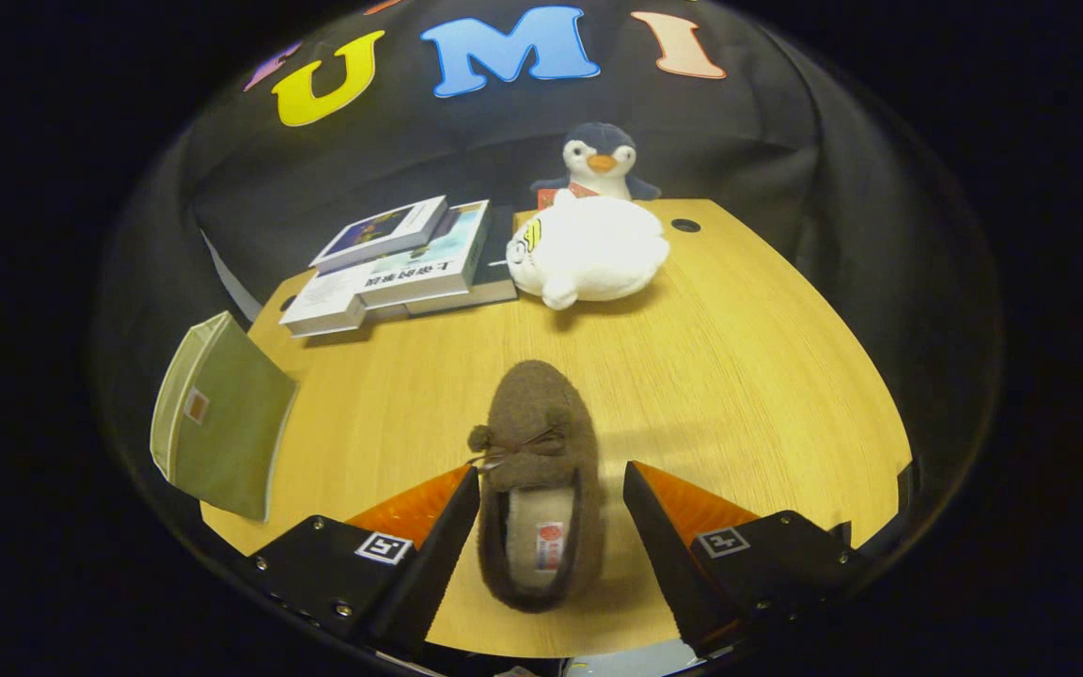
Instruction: Open the storage box then place both shoes into the box .Put the left shoe in first, then the right shoe, with the right side of both shoes facing outward in a uniform manner.
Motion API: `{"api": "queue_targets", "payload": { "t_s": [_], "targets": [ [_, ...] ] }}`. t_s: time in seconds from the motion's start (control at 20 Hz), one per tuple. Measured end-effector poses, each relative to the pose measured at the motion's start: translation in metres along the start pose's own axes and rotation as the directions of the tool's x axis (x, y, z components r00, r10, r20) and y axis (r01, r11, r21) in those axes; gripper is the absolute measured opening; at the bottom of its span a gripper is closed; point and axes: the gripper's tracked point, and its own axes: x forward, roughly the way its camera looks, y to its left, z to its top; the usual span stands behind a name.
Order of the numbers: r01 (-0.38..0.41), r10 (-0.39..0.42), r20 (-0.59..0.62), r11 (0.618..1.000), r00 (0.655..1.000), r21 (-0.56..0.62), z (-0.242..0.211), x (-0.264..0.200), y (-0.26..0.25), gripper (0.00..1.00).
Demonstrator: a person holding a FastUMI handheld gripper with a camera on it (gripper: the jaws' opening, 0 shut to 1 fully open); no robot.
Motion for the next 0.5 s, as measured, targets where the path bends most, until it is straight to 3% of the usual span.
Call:
{"api": "queue_targets", "payload": {
  "t_s": [0.3, 0.35, 0.4, 0.5],
  "targets": [
    [0.048, -0.046, -0.098, 0.999, 0.994, 0.015, -0.027, 0.026, -0.016, 0.91],
    [0.062, -0.060, -0.111, 0.998, 0.992, 0.010, -0.030, 0.029, -0.019, 0.89],
    [0.067, -0.066, -0.125, 0.998, 0.990, 0.006, -0.034, 0.031, -0.020, 0.79],
    [0.063, -0.060, -0.147, 0.998, 0.987, 0.017, -0.038, 0.034, -0.019, 0.79]
  ]
}}
